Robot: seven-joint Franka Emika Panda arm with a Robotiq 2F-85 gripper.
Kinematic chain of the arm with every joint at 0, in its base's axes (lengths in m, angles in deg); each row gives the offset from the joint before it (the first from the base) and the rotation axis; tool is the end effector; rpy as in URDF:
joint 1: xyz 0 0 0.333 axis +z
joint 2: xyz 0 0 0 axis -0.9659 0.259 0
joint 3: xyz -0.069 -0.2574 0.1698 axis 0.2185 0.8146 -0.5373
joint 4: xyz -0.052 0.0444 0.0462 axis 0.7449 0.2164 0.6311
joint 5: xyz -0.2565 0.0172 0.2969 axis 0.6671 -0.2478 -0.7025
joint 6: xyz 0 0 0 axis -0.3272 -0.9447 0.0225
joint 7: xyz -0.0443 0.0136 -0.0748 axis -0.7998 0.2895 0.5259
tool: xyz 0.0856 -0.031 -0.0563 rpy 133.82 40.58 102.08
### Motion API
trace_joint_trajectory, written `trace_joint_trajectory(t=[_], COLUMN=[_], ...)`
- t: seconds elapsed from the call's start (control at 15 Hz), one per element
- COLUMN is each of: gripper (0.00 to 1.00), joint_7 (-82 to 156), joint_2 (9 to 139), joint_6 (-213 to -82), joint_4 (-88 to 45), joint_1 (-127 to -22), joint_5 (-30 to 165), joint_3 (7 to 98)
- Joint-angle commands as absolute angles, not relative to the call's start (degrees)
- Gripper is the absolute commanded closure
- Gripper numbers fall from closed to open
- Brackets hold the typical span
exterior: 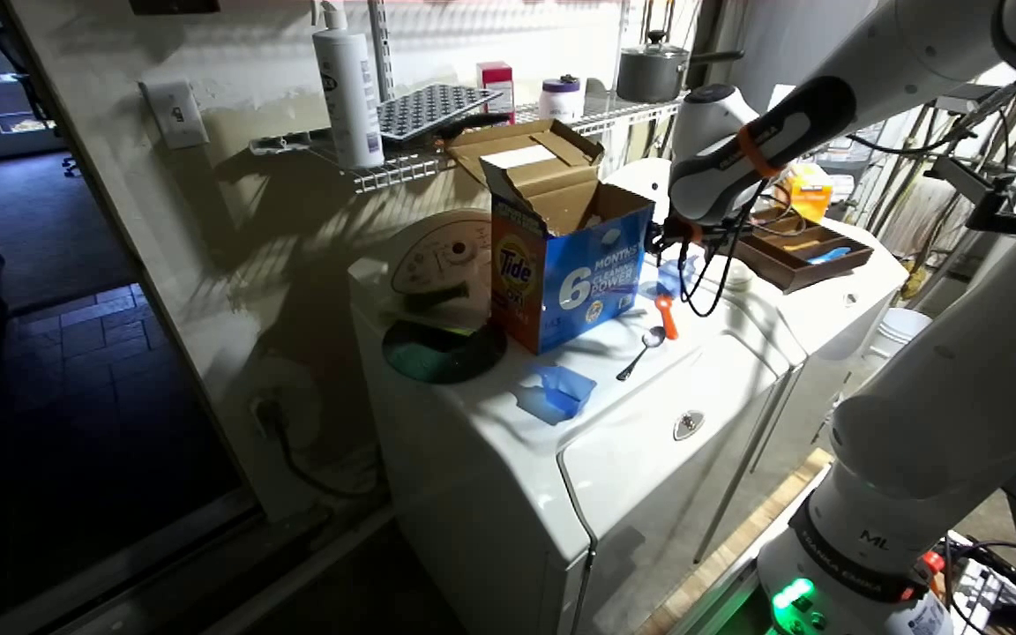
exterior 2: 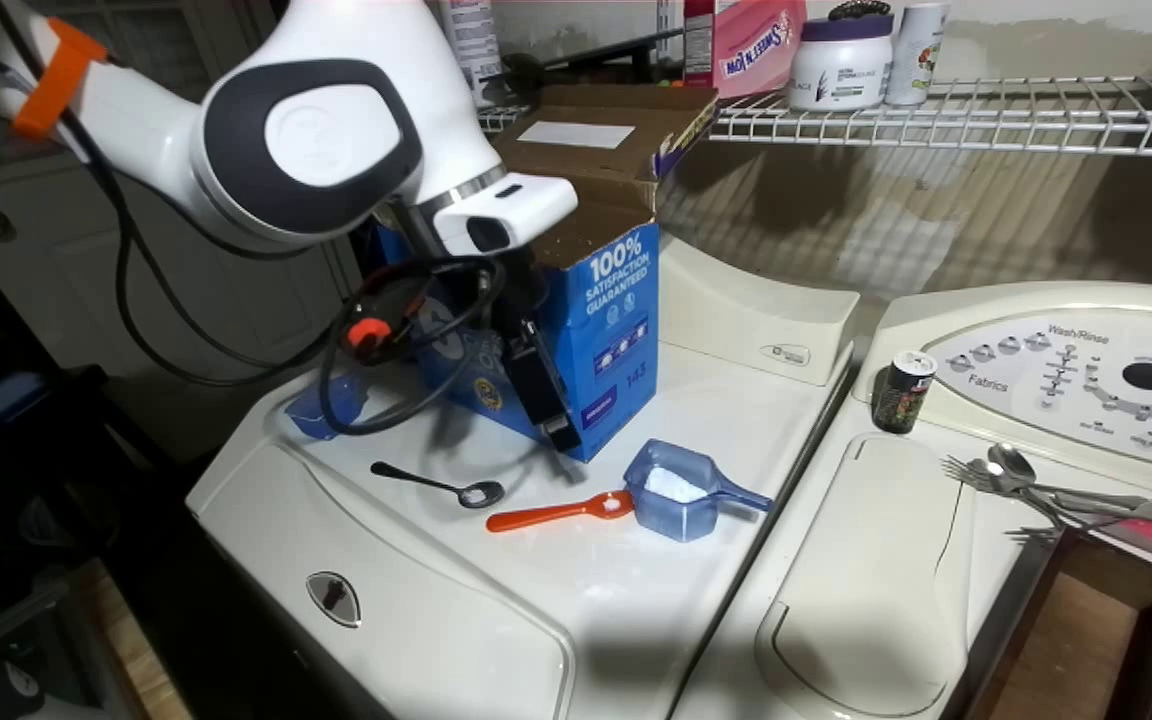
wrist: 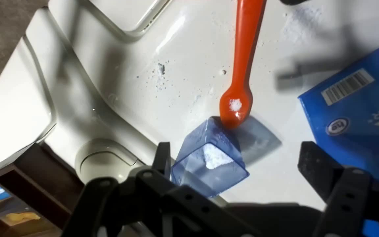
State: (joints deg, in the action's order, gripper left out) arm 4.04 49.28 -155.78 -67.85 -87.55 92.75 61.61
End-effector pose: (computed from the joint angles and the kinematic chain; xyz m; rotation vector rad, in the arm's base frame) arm 0.4413 -0.2104 0.3800 2.6479 -1.0246 0.3398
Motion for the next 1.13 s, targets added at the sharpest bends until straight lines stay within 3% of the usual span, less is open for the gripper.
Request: trace_joint_trajectory(t=[0.0,0.67,1.07], gripper=[0.00,0.00,0.00], joint_7=[2.7,7.7,7.5], joint_2=[42.1,31.5,33.0], joint_6=[-153.2,-142.6,-143.3], joint_4=[-70.7,-74.0,-72.9], joint_1=[-90.4,-95.6,-96.2], joint_5=[95.4,94.0,93.3], joint_3=[59.0,57.0,56.6])
